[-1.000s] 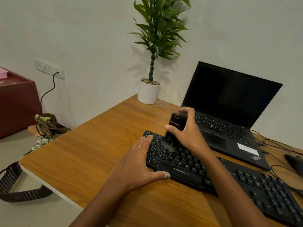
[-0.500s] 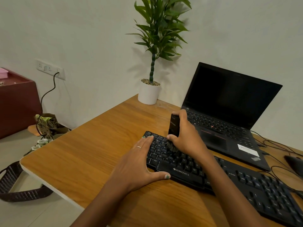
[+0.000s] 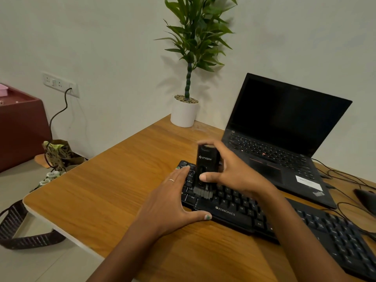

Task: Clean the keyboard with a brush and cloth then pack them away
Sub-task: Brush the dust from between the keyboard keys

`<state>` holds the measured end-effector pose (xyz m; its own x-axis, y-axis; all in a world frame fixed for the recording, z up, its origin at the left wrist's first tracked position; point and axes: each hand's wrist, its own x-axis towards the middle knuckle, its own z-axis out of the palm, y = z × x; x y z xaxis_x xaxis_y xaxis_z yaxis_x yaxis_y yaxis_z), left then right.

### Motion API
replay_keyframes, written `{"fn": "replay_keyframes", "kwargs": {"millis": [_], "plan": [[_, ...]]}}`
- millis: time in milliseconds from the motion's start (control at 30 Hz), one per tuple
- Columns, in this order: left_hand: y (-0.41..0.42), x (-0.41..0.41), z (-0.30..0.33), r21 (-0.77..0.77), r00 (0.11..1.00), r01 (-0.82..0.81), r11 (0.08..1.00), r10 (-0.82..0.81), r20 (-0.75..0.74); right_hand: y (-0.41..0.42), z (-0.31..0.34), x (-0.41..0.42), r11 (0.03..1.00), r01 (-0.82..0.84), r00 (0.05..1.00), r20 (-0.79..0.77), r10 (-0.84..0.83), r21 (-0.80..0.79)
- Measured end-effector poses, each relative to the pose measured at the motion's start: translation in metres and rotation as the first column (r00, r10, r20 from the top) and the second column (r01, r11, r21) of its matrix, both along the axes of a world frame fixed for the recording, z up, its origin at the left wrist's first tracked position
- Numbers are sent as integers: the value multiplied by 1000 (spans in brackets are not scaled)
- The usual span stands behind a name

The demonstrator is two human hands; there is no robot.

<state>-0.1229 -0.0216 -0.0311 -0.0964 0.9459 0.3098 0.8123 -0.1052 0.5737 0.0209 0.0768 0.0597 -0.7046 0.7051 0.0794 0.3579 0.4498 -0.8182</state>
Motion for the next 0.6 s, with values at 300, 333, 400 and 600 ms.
{"fn": "replay_keyframes", "kwargs": {"millis": [300, 333, 400, 600], "plan": [[1, -2, -1, -17, 999, -7, 1000, 8, 37, -7, 4, 4, 999, -6, 1000, 25, 4, 40], [2, -3, -2, -22, 999, -10, 1000, 11, 39, -6, 3, 4, 996, 38, 999, 34, -41, 78], [2, -3, -2, -31, 999, -17, 999, 18, 38, -5, -2, 1, 958, 175, 980, 51, -192, 227], [4, -4, -4, -25, 998, -6, 1000, 7, 64, -12, 1, 8, 999, -23, 1000, 22, 22, 23]]}}
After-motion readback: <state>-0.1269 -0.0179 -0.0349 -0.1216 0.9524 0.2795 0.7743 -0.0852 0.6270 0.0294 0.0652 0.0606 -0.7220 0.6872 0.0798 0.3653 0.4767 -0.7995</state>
